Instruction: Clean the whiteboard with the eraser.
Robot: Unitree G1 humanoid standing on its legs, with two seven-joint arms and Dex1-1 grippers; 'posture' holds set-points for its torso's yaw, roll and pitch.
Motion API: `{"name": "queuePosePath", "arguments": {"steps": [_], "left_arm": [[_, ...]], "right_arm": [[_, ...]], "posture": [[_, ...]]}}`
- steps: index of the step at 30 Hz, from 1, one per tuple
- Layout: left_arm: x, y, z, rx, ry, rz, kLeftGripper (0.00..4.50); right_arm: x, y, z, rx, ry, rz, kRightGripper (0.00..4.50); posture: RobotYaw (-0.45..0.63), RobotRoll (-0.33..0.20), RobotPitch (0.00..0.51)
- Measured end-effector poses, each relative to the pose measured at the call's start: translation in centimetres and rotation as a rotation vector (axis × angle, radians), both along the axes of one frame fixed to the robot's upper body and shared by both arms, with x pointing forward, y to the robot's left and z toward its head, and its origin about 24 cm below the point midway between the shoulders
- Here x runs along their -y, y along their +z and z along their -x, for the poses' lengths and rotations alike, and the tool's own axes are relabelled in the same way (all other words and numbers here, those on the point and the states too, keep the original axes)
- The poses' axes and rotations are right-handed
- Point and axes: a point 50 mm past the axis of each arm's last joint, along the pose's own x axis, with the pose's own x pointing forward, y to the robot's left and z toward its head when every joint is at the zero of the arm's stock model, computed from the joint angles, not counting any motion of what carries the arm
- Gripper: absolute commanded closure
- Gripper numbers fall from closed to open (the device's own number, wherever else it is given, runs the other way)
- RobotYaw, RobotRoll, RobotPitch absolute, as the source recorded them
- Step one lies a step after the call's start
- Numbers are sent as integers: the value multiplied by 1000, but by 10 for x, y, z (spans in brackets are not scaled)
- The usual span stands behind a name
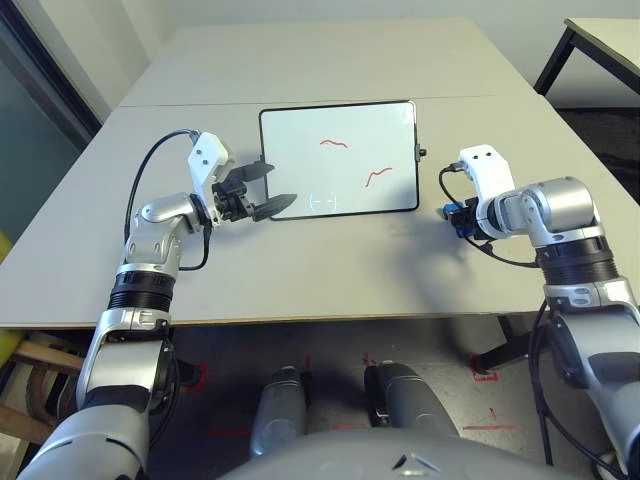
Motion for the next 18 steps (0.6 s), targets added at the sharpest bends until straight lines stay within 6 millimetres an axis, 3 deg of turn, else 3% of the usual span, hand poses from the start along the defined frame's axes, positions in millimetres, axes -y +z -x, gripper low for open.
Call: {"name": "queuePosePath", "arguments": {"steps": [4, 11, 15, 18], "left_arm": [[-1, 1, -1, 1, 3, -5, 0], [-4, 9, -5, 18, 11, -19, 0], [-5, 10, -6, 15, 15, -27, 0], [-5, 12, -6, 23, 14, -31, 0]], "right_arm": [[-5, 25, -3, 113, 216, 132, 4131], [-25, 85, -20, 363, 634, 484, 4131], [-46, 101, -28, 408, 828, 615, 4131], [-61, 101, -33, 416, 928, 663, 4131]], "posture": [[-154, 0, 75], [-157, 0, 73], [-149, 0, 73], [-137, 0, 76]]}}
